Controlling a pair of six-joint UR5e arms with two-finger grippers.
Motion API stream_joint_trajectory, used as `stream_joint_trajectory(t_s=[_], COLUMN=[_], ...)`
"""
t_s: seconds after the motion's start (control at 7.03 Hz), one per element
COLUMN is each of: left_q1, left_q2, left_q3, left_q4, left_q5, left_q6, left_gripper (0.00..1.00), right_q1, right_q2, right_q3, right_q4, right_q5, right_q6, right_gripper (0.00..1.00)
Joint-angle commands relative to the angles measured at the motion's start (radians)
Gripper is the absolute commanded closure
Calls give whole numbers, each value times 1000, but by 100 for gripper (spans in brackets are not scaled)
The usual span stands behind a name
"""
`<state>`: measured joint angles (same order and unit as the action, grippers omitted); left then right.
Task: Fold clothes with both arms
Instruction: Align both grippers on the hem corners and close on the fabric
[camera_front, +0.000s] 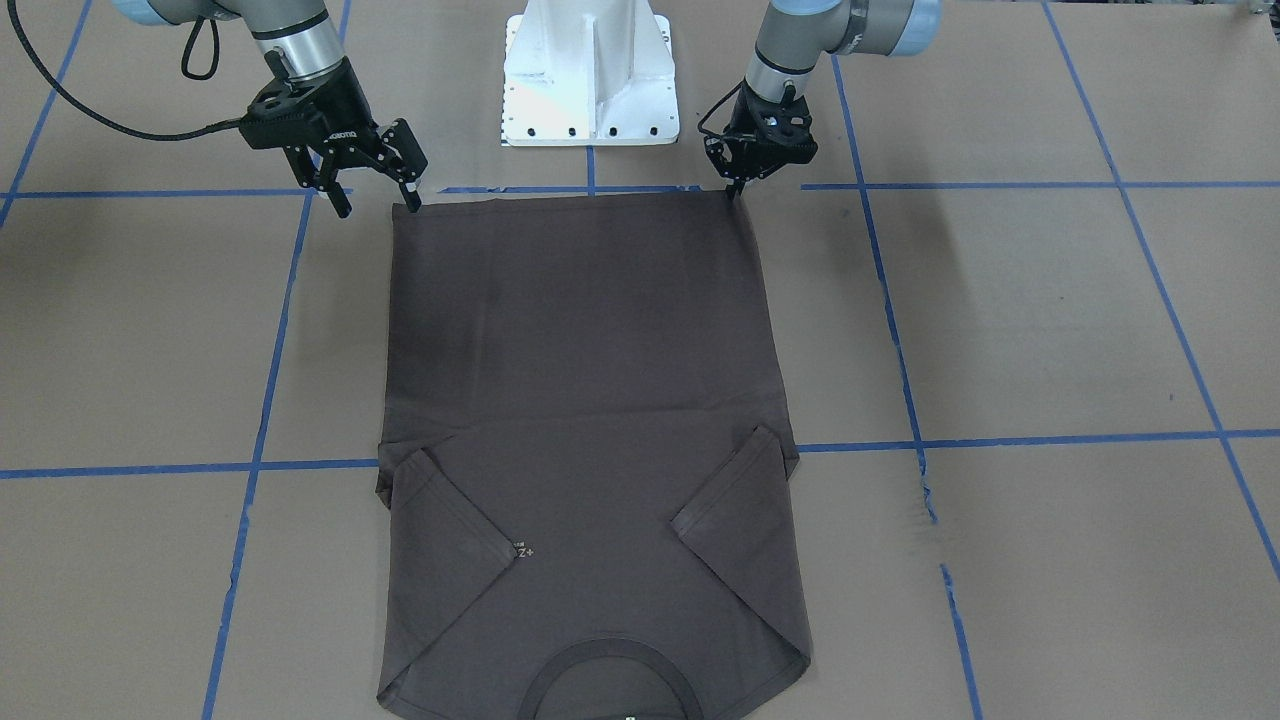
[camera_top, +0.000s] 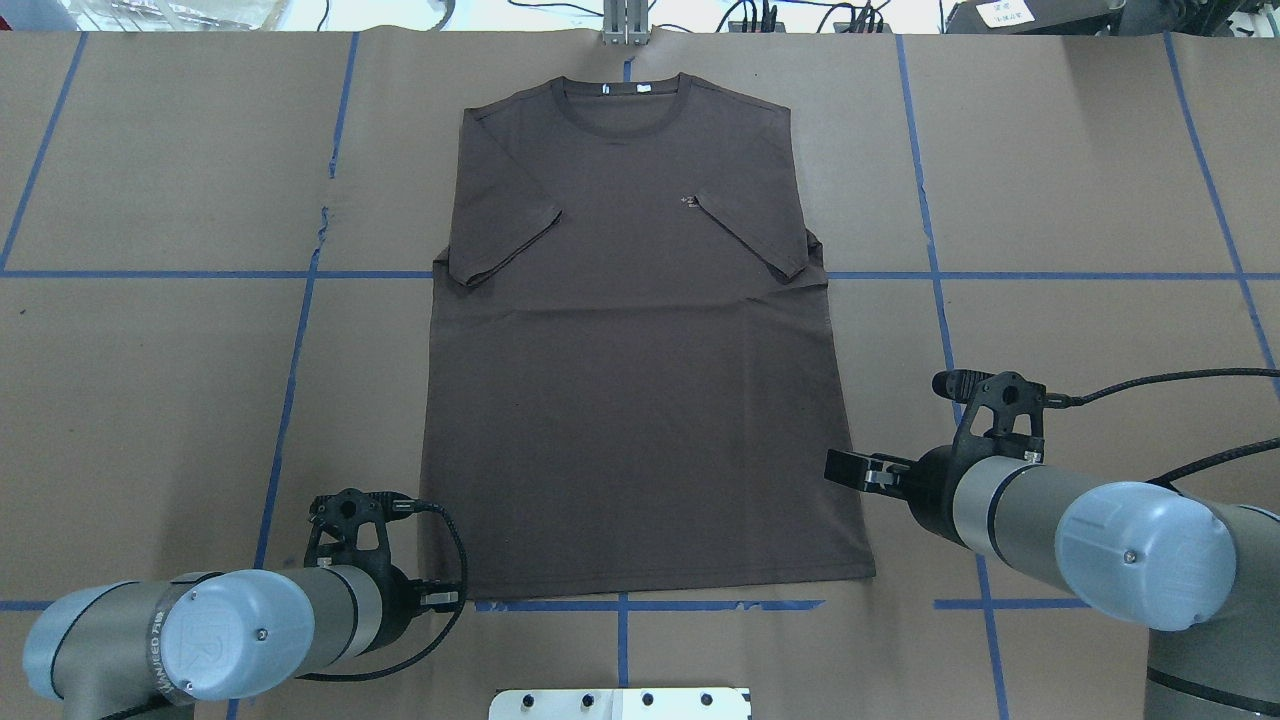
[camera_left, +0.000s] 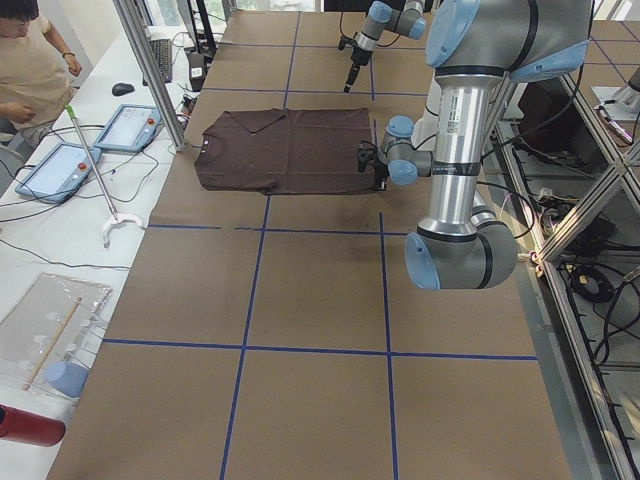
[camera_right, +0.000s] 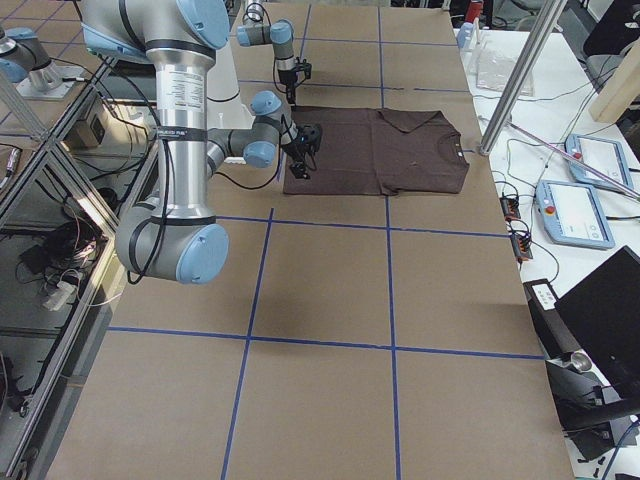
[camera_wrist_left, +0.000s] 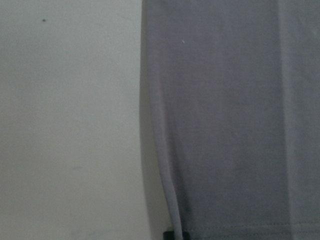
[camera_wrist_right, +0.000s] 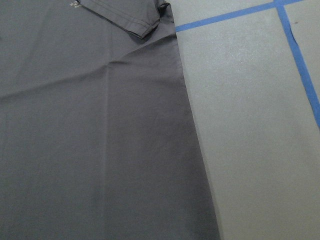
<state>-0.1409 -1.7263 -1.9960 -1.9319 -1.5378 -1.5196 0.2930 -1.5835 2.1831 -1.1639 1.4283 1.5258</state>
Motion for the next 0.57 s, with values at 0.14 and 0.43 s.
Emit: stream_joint_trajectory(t_s=[0.14,0.43], left_q1=[-2,-2], left_q2=[-10,-13], left_q3=[-29,-49], left_q4=[33,33], left_q5=[27,64], left_q6=[6,6], left_gripper=[100,100], right_q1=[-23,-47], right_q2=[16,25], right_q3=[-20,-58], right_q4=[-8,-8], right_q5=[-19,-19], right_q6=[5,63], right_gripper=[5,23])
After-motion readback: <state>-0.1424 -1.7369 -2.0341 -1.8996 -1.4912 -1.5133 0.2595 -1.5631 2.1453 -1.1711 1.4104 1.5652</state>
